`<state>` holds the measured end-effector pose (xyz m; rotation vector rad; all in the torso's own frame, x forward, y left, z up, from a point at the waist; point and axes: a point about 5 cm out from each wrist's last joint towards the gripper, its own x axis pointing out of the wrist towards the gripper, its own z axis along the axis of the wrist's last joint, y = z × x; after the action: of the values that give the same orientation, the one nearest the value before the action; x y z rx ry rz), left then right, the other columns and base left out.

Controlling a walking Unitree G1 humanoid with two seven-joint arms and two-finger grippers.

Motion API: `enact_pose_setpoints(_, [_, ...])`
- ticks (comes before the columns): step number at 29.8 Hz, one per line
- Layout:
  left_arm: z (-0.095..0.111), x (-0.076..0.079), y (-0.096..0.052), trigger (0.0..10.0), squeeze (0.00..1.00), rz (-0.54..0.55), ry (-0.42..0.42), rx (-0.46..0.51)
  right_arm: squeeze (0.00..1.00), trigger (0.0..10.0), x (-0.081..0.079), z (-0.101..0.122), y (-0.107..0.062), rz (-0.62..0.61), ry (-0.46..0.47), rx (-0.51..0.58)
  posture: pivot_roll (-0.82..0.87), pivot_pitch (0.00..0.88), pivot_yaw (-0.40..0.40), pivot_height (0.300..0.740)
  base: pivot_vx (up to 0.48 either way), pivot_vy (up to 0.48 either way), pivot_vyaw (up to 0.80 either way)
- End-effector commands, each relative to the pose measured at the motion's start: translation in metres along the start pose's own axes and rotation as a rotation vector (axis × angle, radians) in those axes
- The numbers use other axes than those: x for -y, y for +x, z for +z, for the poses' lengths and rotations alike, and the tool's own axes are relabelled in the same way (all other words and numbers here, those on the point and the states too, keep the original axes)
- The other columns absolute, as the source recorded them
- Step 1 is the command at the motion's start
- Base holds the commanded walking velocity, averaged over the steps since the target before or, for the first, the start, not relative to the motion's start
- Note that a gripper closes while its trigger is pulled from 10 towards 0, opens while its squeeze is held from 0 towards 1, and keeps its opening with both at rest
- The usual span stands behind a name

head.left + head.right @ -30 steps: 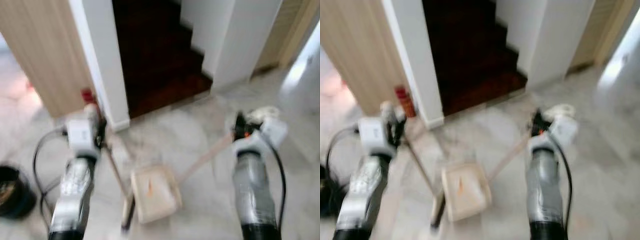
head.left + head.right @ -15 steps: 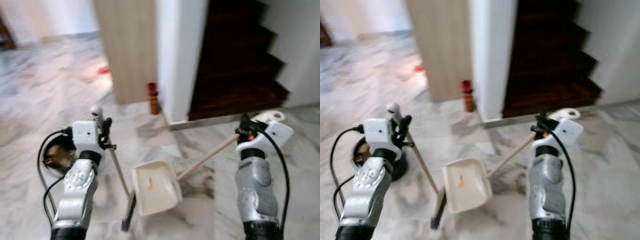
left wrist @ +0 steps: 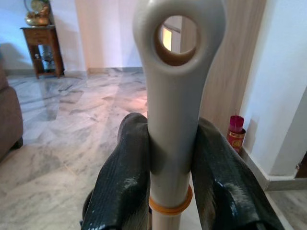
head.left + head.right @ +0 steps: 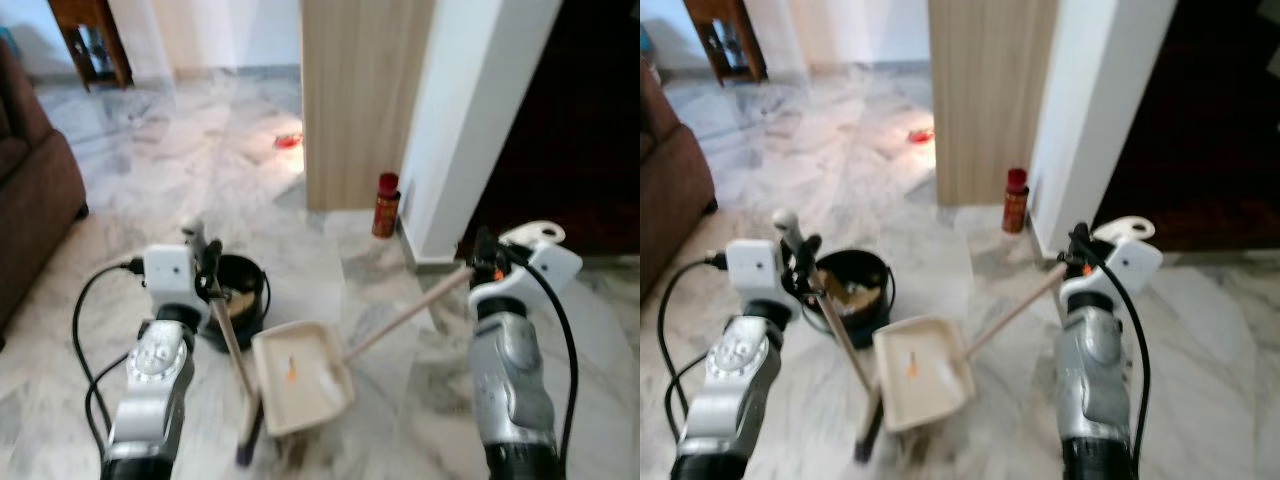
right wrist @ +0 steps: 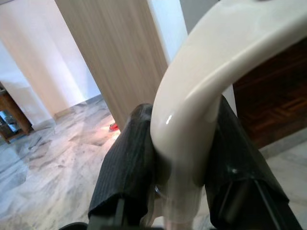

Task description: Sweep floor

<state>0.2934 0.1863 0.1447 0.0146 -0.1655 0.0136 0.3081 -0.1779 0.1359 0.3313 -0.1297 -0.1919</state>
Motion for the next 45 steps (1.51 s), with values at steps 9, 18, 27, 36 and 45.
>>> enact_pose_setpoints(9, [0.011, 0.006, 0.004, 10.0, 0.0, -0.03, 0.018, 0.046, 0.0, 10.0, -0.005, 0.013, 0.003, 0.011, 0.057, 0.058, 0.03, 0.0, 0.027, 0.74, 0.0, 0.399, 0.0])
enact_pose_setpoints(18, [0.011, 0.007, 0.004, 10.0, 0.0, -0.03, 0.017, 0.048, 0.0, 10.0, -0.005, 0.014, 0.003, 0.018, 0.049, 0.065, 0.03, 0.0, 0.024, 0.74, 0.0, 0.361, 0.1])
enact_pose_setpoints(27, [0.011, 0.007, 0.005, 10.0, 0.0, -0.033, 0.02, 0.052, 0.0, 10.0, -0.005, 0.015, 0.004, 0.014, 0.062, 0.065, 0.03, 0.0, 0.024, 0.74, 0.0, 0.0, 0.14])
enact_pose_setpoints(36, [0.011, 0.008, 0.004, 10.0, 0.0, -0.033, 0.021, 0.052, 0.0, 10.0, -0.006, 0.025, 0.006, 0.023, 0.075, 0.108, 0.03, 0.0, 0.026, 0.74, 0.0, 0.0, 0.0])
enact_pose_setpoints(45, [0.007, -0.003, 0.0, 10.0, 0.0, 0.034, 0.062, 0.041, 0.0, 10.0, -0.009, 0.033, 0.009, 0.034, 0.08, 0.13, 0.03, 0.0, 0.027, 0.74, 0.0, 0.0, 0.0])
